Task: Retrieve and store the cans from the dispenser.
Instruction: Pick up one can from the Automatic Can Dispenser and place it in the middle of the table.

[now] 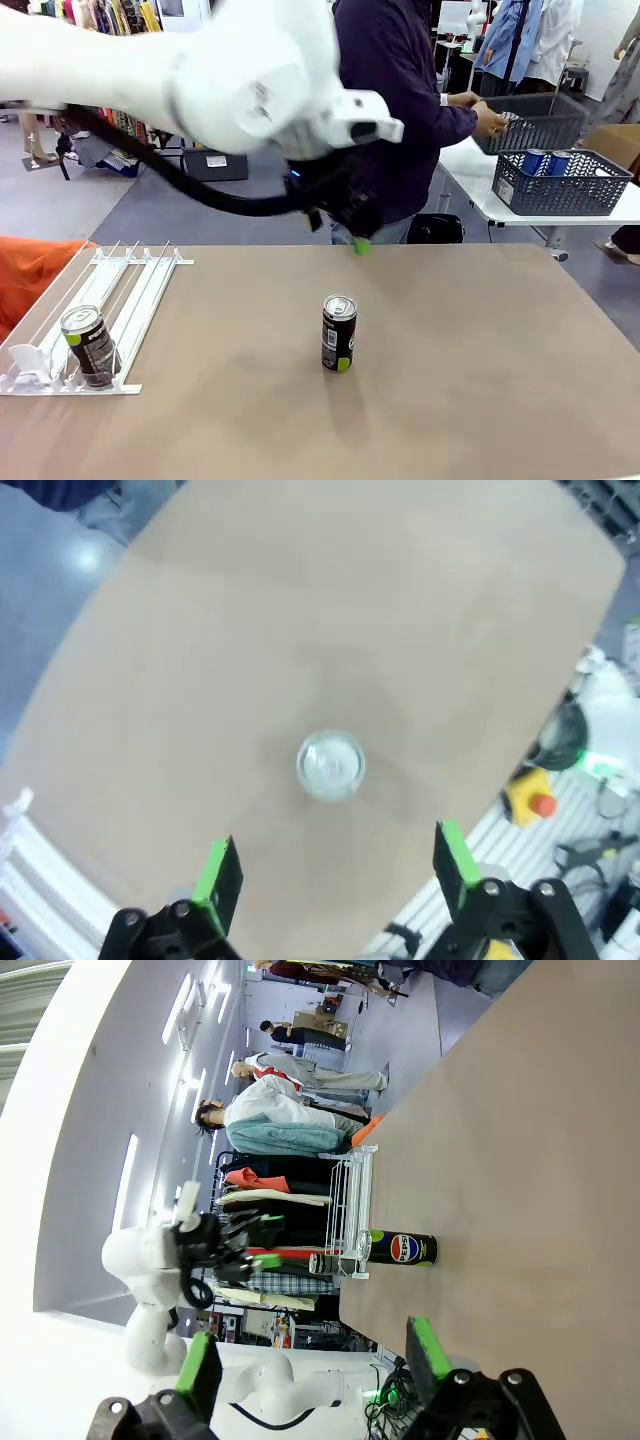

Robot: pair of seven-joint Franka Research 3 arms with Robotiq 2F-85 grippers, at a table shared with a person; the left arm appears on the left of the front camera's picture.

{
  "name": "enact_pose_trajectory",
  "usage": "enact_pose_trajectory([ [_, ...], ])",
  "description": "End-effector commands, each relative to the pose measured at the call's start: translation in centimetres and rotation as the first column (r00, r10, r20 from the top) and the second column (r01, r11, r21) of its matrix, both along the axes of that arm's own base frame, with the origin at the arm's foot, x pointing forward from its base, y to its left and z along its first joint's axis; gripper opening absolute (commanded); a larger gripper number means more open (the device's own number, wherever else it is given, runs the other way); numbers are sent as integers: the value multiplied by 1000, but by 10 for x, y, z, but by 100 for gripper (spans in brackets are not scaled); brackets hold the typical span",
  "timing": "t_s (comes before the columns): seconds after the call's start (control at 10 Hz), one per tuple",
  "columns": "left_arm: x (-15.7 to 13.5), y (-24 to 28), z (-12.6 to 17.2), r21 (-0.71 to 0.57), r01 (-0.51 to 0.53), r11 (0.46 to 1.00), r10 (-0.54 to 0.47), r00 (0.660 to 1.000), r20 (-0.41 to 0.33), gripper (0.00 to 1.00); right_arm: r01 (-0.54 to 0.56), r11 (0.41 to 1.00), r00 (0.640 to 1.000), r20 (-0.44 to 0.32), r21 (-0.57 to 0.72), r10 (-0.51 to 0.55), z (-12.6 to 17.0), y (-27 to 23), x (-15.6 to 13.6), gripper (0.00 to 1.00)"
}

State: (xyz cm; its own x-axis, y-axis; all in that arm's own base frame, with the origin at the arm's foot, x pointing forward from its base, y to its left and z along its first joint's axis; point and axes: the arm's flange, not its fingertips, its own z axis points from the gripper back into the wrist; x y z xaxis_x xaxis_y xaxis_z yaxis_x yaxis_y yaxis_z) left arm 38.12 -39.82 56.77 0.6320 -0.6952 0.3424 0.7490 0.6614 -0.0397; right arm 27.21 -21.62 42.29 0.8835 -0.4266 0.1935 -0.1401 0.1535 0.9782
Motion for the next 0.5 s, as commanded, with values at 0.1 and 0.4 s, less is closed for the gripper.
enact_pose_trajectory([
  [0.1,-24,186,25,-226,-87,970,55,988,-143,100,0,1000,1000,27,0,0,3,-1,2,100],
  [0.4,-40,374,18,-460,-439,772,334,896,-294,100,0,1000,1000,27,0,0,3,-1,2,100],
])
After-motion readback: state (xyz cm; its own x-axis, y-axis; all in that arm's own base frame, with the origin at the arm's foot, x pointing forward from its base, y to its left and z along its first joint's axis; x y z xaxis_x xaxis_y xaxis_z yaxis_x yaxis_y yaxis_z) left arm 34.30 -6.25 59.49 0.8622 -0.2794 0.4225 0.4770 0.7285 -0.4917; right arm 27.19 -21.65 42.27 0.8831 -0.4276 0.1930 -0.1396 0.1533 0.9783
